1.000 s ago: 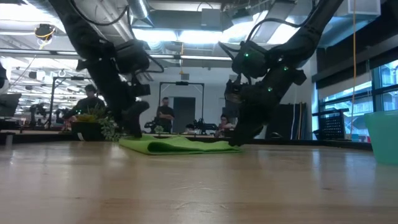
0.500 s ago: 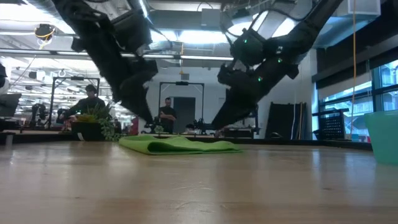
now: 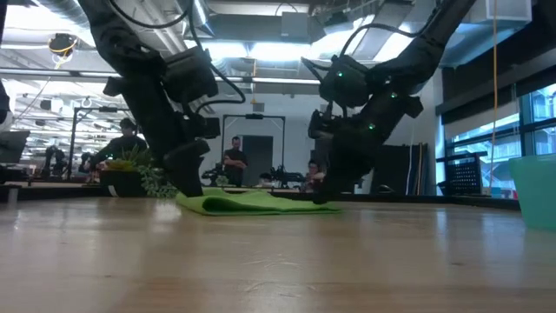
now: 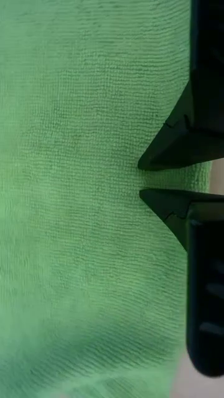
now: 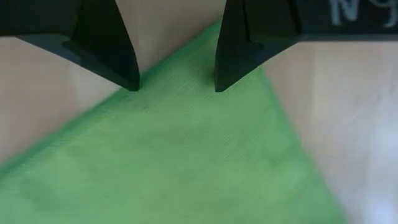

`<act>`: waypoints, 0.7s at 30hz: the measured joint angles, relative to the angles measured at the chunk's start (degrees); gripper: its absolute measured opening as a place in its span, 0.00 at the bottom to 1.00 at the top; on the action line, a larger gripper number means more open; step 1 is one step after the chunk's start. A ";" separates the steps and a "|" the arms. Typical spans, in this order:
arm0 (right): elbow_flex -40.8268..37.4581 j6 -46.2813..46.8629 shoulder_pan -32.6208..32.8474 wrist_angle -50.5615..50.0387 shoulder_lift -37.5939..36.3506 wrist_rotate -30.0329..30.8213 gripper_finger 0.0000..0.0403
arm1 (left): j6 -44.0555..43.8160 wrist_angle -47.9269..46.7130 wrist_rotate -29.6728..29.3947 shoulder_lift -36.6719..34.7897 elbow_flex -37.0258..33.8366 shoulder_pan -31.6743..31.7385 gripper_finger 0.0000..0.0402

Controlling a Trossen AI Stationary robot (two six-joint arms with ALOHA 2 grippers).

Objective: Roll microfiber towels into tight, uniform cylinder then place into a basket
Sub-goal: Fold the green microfiber towel, then roll the green microfiber towel

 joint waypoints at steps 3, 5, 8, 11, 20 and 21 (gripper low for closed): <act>0.00 -0.12 1.56 -0.81 0.00 0.00 0.52 | 4.47 1.71 -0.09 0.11 -0.07 1.43 0.14; 0.00 -0.12 2.55 -0.80 0.00 0.00 0.52 | 7.22 2.95 0.05 0.18 -0.17 2.61 0.14; 0.00 -0.05 3.77 -0.80 0.00 0.00 0.52 | 11.10 5.02 0.04 0.33 -0.29 4.61 0.14; 0.00 -0.03 4.62 -0.81 0.00 0.00 0.52 | 13.94 6.78 0.04 0.44 -0.39 6.59 0.14; 0.68 -0.18 4.82 -2.33 -1.93 4.63 0.52 | 13.86 4.90 0.03 -6.93 0.92 6.67 0.14; 1.13 -1.27 5.11 -2.13 -1.98 4.63 0.52 | 13.84 4.26 0.03 -8.53 0.95 6.01 0.14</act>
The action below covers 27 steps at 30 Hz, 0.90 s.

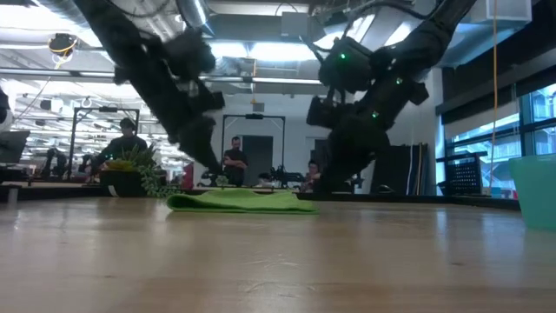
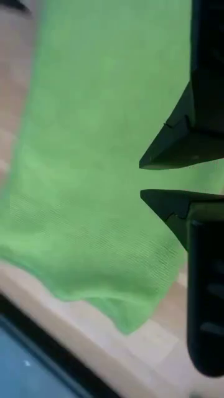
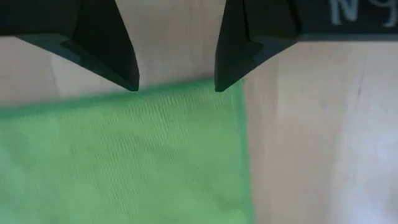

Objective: Roll microfiber towels into tight, uniform cylinder then place into a basket
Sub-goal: Roll the green microfiber towel

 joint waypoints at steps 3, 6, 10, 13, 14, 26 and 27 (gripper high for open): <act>0.98 -2.29 1.29 0.06 -0.33 -0.41 0.52 | -0.52 -1.23 -0.04 -5.08 0.17 -2.33 0.14; 1.45 -4.83 2.49 0.80 -0.40 -0.43 0.52 | -2.84 -3.74 -1.13 -9.59 0.23 -4.77 0.14; 1.50 -6.00 2.54 0.96 0.01 -0.16 0.52 | -4.67 -5.13 -4.02 -13.78 0.23 -7.69 0.14; 1.43 -7.97 2.51 1.56 0.86 -0.11 0.52 | -4.74 -5.27 -5.41 -15.33 0.21 -9.52 0.14; 1.43 -8.09 2.67 2.27 1.23 -0.15 0.52 | -4.74 -5.25 -5.58 -15.48 0.21 -9.90 0.14; 1.65 -8.05 3.00 6.10 7.48 0.55 0.52 | -5.95 -5.21 -5.77 -15.20 0.21 -10.72 0.14; 1.67 -8.05 3.04 6.11 7.86 0.79 0.51 | -5.97 -5.21 -5.77 -15.20 0.21 -10.72 0.14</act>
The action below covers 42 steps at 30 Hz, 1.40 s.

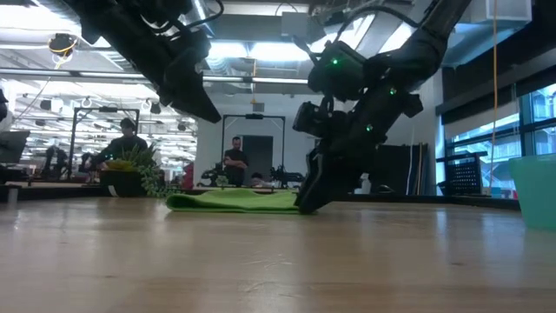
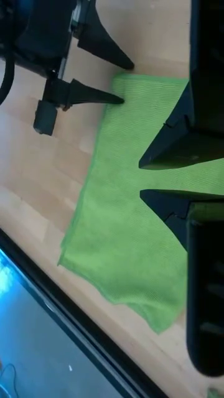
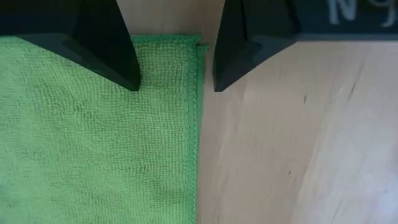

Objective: Roll microfiber towels into tight, uniform cylinder then place into a basket
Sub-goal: Roll the green microfiber towel

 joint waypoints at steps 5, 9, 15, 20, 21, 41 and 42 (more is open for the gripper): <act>0.09 0.15 0.04 0.02 0.74 0.11 0.35 | -0.36 0.02 0.00 -0.02 0.00 0.00 0.14; 0.09 0.15 -0.11 0.15 0.92 0.92 0.10 | -0.42 0.02 0.02 -0.01 0.00 -0.01 0.14; 1.53 0.35 -1.14 -1.46 0.68 -1.68 0.02 | -0.44 0.04 0.02 -0.02 0.00 0.00 0.14; 7.92 0.46 -3.04 -10.27 0.64 -2.54 0.02 | -2.18 0.09 0.12 -0.02 0.00 -0.03 0.14; 9.68 0.84 -3.75 -11.96 0.71 -2.60 0.02 | -2.76 0.07 0.22 -0.02 0.00 -0.13 0.14; 21.09 9.19 -18.37 -18.38 2.61 -3.77 0.02 | -4.52 0.02 0.35 -0.02 0.00 -2.64 0.14; 21.09 9.00 -18.64 -18.14 3.02 -3.49 0.02 | -4.52 0.02 0.35 -0.02 0.00 -2.64 0.14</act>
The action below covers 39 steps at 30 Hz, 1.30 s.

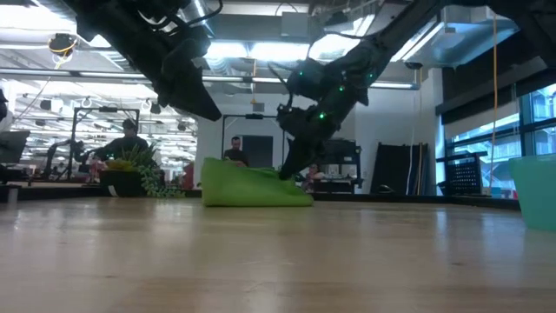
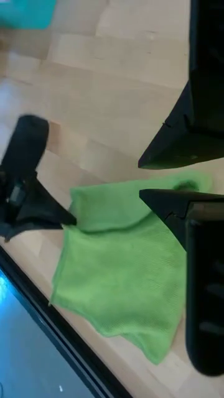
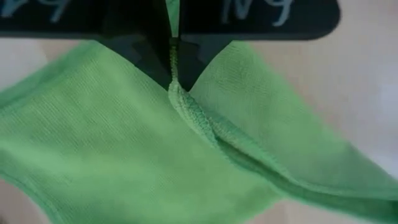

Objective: Roll microfiber towels into tight, uniform cylinder then place into a basket
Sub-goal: Roll the green microfiber towel

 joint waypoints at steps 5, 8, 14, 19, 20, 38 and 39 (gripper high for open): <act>0.00 2.99 -0.75 2.18 0.74 4.97 0.02 | -0.40 -0.03 -0.02 0.00 0.00 -0.02 0.14; 0.00 4.66 -1.77 2.36 0.52 7.60 0.02 | -0.59 -0.04 0.00 -0.02 0.00 0.00 0.14; 0.02 4.39 -3.68 1.96 1.20 7.69 0.02 | -1.81 -0.22 -0.15 -0.02 0.00 0.00 0.14; 0.02 4.79 -4.41 2.12 1.31 6.95 0.08 | -2.95 -0.22 -0.17 -0.02 0.00 0.00 0.14; 0.02 4.74 -4.43 2.12 1.31 7.03 0.11 | -2.97 -0.20 -0.17 -0.02 0.00 0.00 0.14; 7.05 3.23 -4.62 -10.82 1.33 7.07 0.51 | -3.21 -1.36 -0.24 0.00 0.00 0.36 0.14; 8.82 3.22 -4.79 -13.63 1.33 7.09 0.52 | -3.45 -1.33 -0.27 0.15 0.00 0.79 0.14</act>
